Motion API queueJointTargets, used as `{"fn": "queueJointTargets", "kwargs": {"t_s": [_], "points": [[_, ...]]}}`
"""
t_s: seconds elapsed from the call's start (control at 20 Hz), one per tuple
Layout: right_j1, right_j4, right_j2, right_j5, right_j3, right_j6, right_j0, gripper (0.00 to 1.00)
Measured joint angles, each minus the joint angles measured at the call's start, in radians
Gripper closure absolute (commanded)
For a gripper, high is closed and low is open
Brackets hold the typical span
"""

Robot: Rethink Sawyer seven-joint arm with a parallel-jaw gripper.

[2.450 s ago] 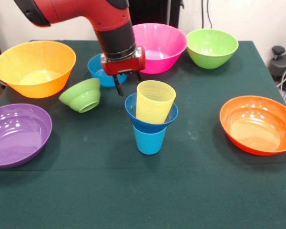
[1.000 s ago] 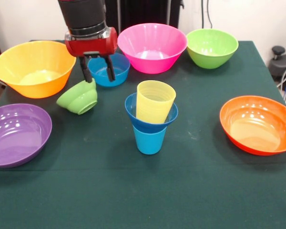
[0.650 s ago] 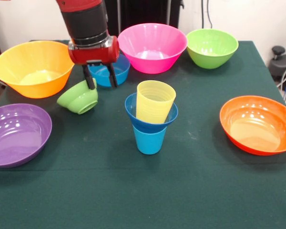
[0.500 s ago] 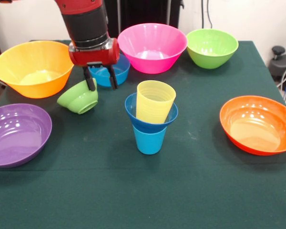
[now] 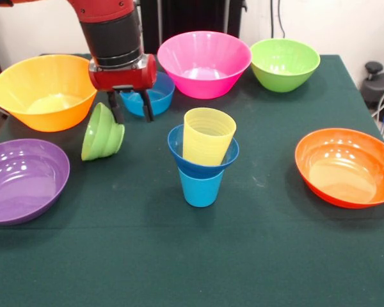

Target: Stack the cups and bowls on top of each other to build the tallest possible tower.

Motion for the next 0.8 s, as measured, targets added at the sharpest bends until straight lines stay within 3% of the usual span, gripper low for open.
{"fn": "queueJointTargets", "kwargs": {"t_s": [0.4, 0.8], "points": [[-0.043, 0.019, 0.000, 0.001, 0.004, 0.000, -0.005, 0.00], [-0.125, 0.095, 0.000, 0.028, 0.031, 0.000, 0.011, 0.00]]}}
